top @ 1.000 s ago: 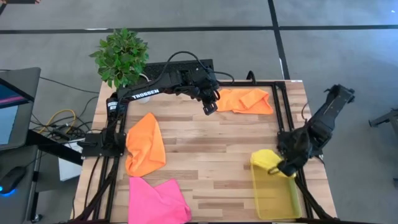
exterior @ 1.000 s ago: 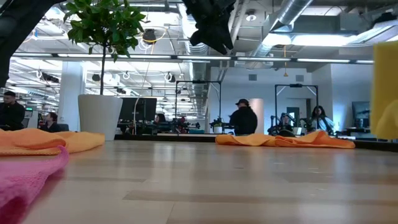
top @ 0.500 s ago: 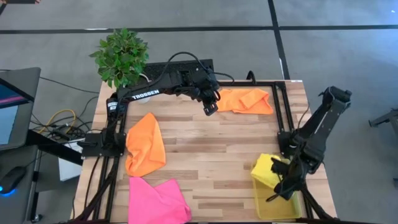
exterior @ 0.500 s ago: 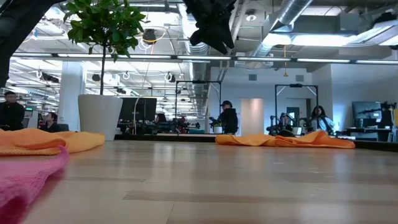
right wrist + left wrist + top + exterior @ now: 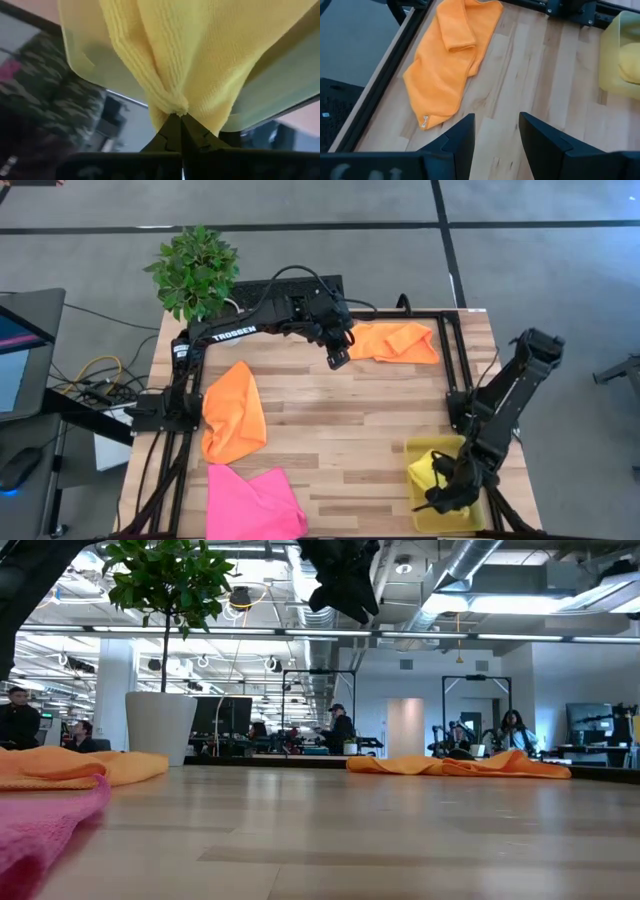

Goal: Fold microfiber towels
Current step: Put the folded yellow cloth into the yellow bin

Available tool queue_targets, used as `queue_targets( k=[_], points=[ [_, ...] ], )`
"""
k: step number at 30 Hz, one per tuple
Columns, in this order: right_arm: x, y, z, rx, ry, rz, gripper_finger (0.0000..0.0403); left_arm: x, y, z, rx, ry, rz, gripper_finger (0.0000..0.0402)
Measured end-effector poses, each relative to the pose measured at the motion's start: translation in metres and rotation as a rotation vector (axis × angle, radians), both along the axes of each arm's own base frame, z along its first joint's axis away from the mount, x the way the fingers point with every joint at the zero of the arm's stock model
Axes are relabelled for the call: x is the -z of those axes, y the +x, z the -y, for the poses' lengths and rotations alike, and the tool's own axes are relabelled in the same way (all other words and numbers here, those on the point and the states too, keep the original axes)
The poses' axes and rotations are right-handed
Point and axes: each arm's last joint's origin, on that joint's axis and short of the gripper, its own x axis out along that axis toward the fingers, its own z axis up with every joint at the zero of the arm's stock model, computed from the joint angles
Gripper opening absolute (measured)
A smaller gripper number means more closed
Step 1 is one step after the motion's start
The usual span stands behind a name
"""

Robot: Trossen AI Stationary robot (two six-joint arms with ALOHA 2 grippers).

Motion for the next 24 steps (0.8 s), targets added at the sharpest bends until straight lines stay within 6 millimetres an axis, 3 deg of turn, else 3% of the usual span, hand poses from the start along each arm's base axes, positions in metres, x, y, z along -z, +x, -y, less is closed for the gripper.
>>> queue_targets(
  k=[14, 24],
  points=[
    [0.023, 0.021, 0.0, 0.161, -0.082, -0.105, 0.0013, 0.001, -0.001, 0.0, 0.063, 0.049, -0.03, 0.0144],
    [0.022, 0.036, 0.01, 0.158, -0.072, -0.054, 0.0058, 0.001, -0.002, 0.0, 0.094, 0.073, -0.044, 0.0144]
  ],
)
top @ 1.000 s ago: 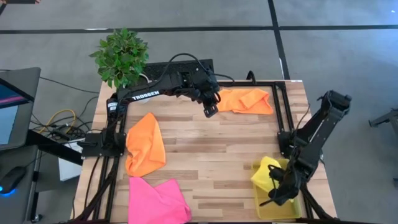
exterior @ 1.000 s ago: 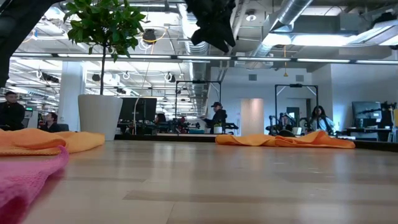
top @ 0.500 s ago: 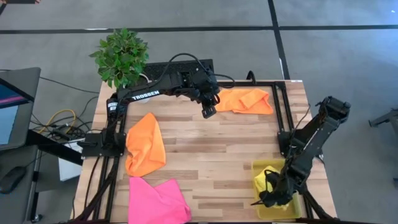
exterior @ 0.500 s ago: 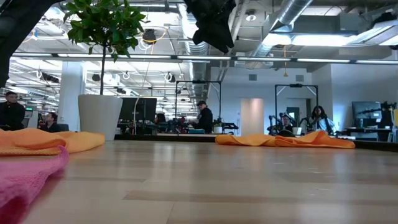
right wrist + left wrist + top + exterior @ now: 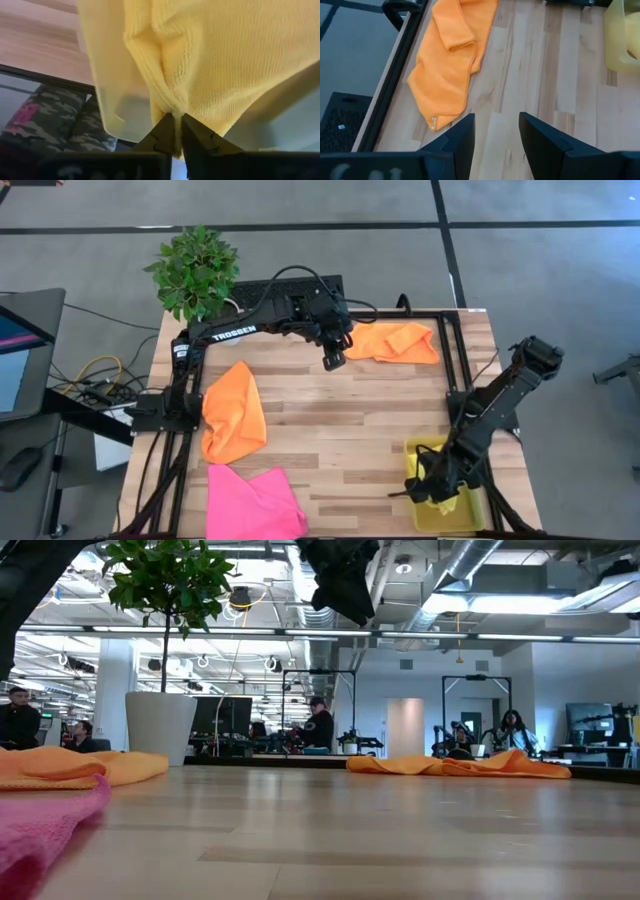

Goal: Fold microfiber towels
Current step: Put the folded yellow cloth into the yellow bin, then fold the top right orange cloth

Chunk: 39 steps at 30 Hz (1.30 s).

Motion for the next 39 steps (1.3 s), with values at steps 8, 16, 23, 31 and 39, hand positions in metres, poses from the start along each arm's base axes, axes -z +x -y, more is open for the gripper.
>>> queue_targets(
  k=[8, 16, 23, 31, 39],
  points=[
    [0.001, 0.006, 0.007, -0.014, -0.017, 0.014, 0.0141, 0.002, -0.003, 0.0, 0.013, 0.003, -0.039, 0.0144],
    [-0.015, 0.011, 0.02, -0.008, 0.036, 0.092, 0.0229, 0.003, -0.006, -0.006, -0.021, -0.017, -0.056, 0.0144],
    [-0.044, 0.0, 0.041, 0.044, -0.013, 0.291, 0.0241, 0.003, -0.022, -0.023, -0.098, -0.057, -0.119, 0.0144],
    [-0.069, -0.022, 0.075, 0.037, -0.156, 0.488, 0.0238, 0.032, -0.012, -0.035, 0.037, 0.031, -0.103, 0.0144],
    [-0.082, -0.042, 0.109, 0.044, -0.306, 0.591, 0.0237, 0.074, -0.003, -0.051, 0.177, 0.084, -0.028, 0.0144]
  ],
)
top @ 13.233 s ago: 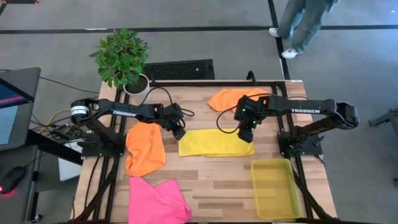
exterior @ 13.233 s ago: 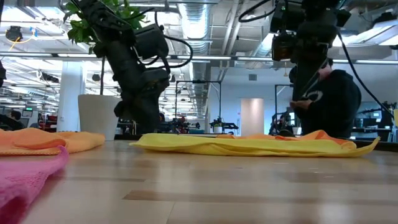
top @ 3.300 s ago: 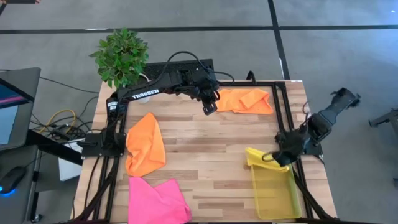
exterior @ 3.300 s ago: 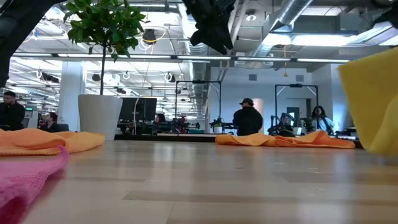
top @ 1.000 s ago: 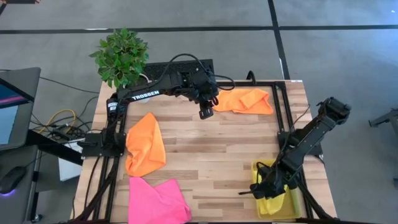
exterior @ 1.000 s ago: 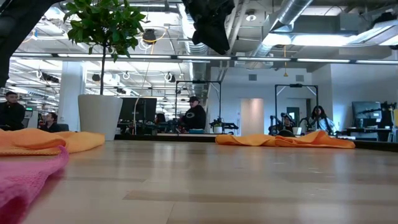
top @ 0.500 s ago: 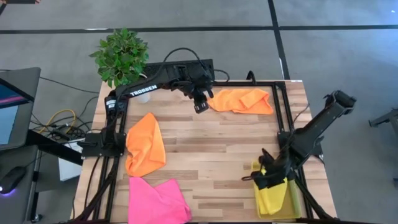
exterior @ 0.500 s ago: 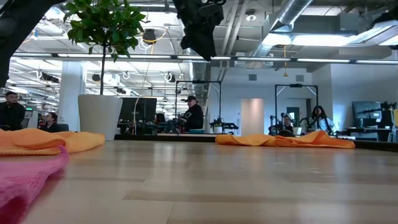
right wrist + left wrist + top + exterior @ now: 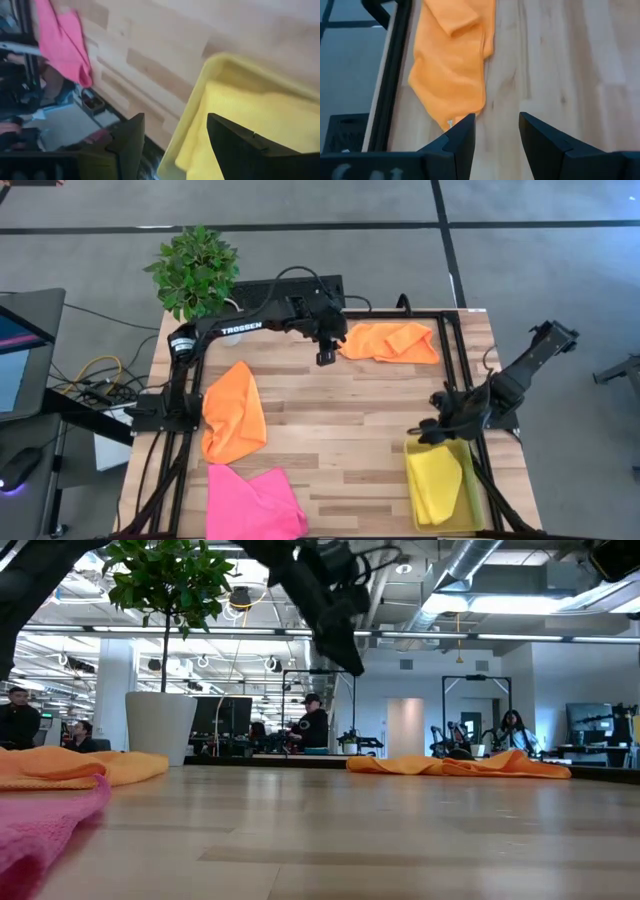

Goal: Fold microfiber towels
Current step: Fold the top right orange cloth

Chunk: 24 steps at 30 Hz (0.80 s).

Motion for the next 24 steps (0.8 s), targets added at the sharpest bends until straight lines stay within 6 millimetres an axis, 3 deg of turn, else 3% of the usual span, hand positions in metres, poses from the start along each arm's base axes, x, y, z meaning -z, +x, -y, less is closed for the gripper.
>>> queue_targets(
  k=[11, 17, 24],
  points=[
    [-0.012, -0.01, 0.029, -0.003, -0.083, 0.141, 0.0237, 0.045, -0.002, -0.025, -0.085, -0.064, 0.117, 0.0144],
    [-0.016, -0.013, 0.04, 0.016, -0.124, 0.193, 0.0237, 0.081, 0.013, -0.036, -0.117, -0.109, 0.072, 0.0144],
    [-0.019, -0.016, 0.047, 0.012, -0.149, 0.225, 0.0237, 0.097, 0.016, -0.047, -0.121, -0.134, 0.049, 0.0144]
  ],
)
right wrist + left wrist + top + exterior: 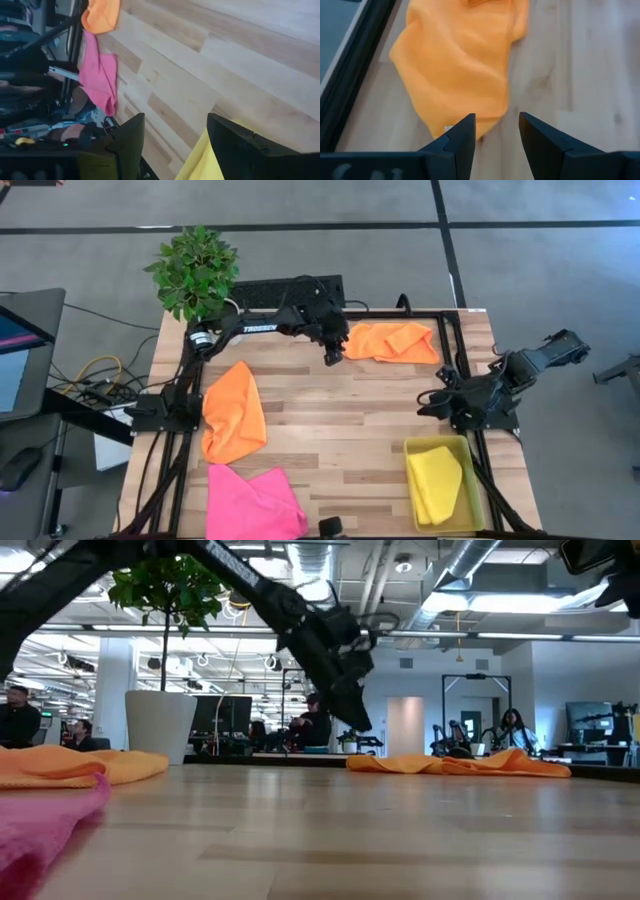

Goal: Fold microfiber towels
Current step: Fold the top right orange cloth

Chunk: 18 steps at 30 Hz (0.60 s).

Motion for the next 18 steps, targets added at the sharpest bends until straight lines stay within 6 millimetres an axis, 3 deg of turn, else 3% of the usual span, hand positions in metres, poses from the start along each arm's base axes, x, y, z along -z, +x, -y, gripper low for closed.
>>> queue_targets(
  k=[9, 18],
  points=[
    [-0.001, 0.0, 0.006, 0.021, -0.021, 0.019, 0.0237, 0.012, -0.007, -0.013, -0.096, 0.043, -0.096, 0.0142],
    [-0.001, 0.001, 0.007, 0.035, -0.02, 0.02, 0.0237, 0.014, -0.012, -0.018, 0.004, 0.101, -0.13, 0.0142]
  ],
)
